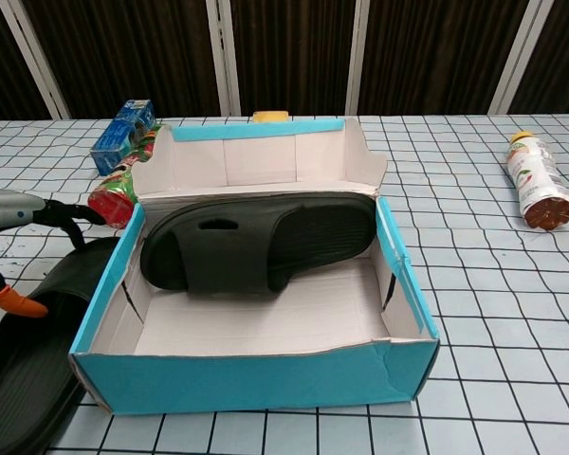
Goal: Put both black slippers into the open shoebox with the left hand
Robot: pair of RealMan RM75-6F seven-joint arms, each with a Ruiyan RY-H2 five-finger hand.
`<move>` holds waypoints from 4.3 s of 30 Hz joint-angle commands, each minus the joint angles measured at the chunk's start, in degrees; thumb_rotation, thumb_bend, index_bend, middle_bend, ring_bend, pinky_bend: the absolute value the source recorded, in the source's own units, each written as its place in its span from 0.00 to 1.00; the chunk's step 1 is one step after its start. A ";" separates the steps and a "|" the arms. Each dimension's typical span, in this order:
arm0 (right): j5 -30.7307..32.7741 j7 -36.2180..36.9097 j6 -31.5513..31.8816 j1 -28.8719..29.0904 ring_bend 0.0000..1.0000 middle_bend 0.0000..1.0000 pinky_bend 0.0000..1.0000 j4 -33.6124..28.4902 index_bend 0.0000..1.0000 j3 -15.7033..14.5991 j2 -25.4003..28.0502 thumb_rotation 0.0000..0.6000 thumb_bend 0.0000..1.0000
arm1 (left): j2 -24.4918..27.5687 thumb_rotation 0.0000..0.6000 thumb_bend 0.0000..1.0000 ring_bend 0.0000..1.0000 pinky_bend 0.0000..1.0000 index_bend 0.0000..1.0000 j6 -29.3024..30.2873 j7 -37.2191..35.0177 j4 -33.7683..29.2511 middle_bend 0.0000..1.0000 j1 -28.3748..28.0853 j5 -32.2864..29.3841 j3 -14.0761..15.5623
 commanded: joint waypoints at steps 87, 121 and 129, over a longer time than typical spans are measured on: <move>1.32 1.19 -2.05 0.48 0.13 0.05 0.09 -0.13 0.17 -0.20 0.68 1.00 0.40 | -14.65 1.00 0.32 0.11 0.17 0.53 10.87 0.20 12.23 0.48 -21.35 52.30 -1.63; 2.58 0.02 -2.88 0.68 0.13 0.05 0.09 -0.63 0.17 0.01 0.65 1.00 0.40 | -21.69 1.00 0.24 0.01 0.15 0.15 5.85 -3.69 21.89 0.14 -21.22 47.50 3.69; 2.46 0.07 -2.77 0.66 0.13 0.05 0.09 -0.62 0.17 0.02 0.62 1.00 0.40 | -14.36 1.00 0.16 0.00 0.06 0.00 1.81 6.76 13.52 0.00 -21.50 45.22 1.95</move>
